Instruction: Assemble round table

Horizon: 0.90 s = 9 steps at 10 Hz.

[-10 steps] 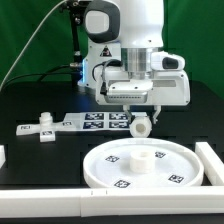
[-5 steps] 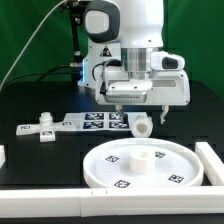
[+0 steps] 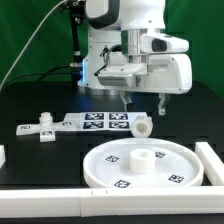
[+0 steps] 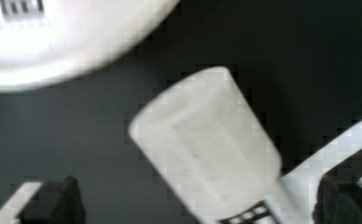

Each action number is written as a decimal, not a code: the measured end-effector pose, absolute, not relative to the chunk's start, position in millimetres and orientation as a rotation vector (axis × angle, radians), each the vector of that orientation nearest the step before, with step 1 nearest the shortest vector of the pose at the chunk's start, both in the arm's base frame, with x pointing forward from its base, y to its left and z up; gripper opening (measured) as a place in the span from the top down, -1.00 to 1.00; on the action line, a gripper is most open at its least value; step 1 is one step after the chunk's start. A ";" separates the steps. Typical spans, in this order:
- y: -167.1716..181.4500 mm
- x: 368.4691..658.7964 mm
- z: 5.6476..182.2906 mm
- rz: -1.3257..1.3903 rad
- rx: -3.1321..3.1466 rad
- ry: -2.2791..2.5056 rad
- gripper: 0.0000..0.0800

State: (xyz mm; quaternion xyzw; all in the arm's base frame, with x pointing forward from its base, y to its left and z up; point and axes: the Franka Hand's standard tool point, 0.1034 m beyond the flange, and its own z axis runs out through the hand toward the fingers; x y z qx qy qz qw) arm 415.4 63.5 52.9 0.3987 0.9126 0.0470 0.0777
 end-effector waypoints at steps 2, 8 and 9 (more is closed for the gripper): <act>66.2 436.0 79.2 0.211 1.555 2.499 -0.62; 61.7 447.9 83.4 0.265 2.135 2.074 -0.62; 62.1 448.7 82.6 0.277 2.248 1.967 -0.62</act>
Offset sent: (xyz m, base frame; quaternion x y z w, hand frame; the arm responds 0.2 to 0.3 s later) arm 0.0248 -0.0019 0.0169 0.0127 0.0149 0.3363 0.9416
